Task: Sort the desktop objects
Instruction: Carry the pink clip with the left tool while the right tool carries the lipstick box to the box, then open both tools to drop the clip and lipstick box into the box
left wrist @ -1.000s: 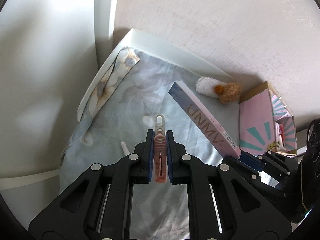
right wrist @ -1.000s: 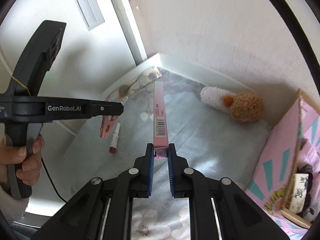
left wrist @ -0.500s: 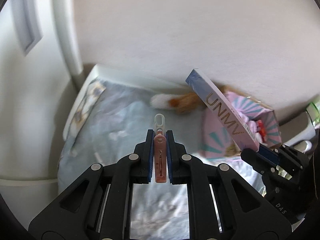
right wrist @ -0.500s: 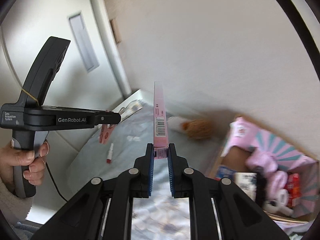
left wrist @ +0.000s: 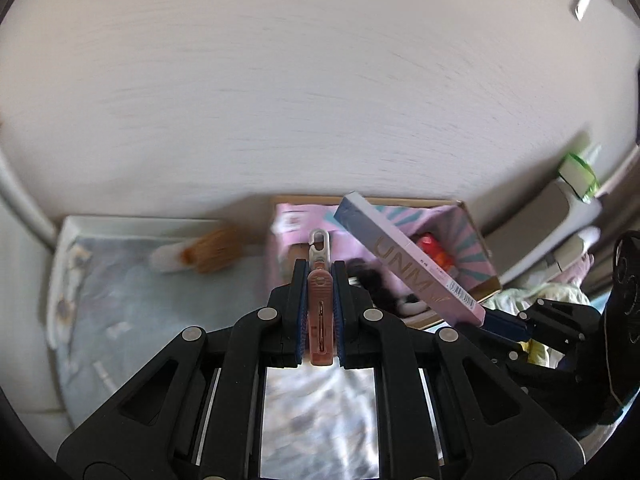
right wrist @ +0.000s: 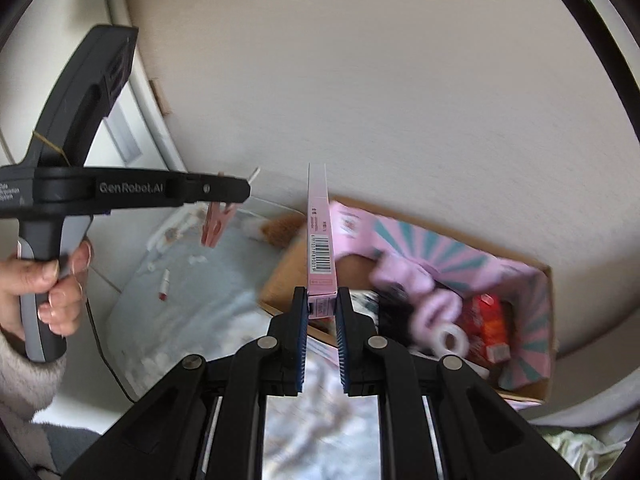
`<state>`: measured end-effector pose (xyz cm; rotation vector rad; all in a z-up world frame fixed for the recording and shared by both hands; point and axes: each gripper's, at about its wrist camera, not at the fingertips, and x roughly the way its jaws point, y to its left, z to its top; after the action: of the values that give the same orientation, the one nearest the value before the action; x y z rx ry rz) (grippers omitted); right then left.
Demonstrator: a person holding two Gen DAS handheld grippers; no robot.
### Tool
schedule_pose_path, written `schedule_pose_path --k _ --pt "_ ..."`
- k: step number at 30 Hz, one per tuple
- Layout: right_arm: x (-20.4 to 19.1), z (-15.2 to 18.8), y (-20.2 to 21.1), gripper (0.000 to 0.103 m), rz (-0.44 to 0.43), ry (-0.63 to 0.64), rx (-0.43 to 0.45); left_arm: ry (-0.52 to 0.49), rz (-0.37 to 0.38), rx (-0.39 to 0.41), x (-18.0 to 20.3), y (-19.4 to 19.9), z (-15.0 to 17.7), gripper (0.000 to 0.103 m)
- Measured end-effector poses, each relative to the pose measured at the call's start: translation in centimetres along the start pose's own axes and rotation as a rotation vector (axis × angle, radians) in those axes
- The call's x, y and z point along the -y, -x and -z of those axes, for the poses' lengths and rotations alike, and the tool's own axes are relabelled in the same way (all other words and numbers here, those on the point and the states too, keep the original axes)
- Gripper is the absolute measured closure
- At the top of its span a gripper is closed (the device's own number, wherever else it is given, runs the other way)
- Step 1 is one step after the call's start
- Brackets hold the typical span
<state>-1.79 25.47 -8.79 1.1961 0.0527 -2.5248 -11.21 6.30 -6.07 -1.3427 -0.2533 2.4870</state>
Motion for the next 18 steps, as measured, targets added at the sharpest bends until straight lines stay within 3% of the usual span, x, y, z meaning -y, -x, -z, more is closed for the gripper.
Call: schedule_pose_path --k 8,16,17,18 --pt "7.2 1.4 -2.0 0.091 -0.040 -0.071 -0.093 0.006 0.007 -0.071 3.8 -6.8 -0.8 0.093" --pt "10.2 2.2 -4.5 0.091 -0.082 -0.084 -0.151 0.036 -0.029 -0.116 3.9 -10.4 -0.3 0.093" --pt "10.3 2.3 -4.7 0.091 -0.088 -0.079 -0.163 0.034 -0.029 -0.120 3.9 -10.6 -0.3 0.090" --pt "10.4 2.3 -4.9 0.088 -0.092 -0.080 -0.176 0.028 -0.027 -0.135 4.0 -10.8 -0.2 0.074"
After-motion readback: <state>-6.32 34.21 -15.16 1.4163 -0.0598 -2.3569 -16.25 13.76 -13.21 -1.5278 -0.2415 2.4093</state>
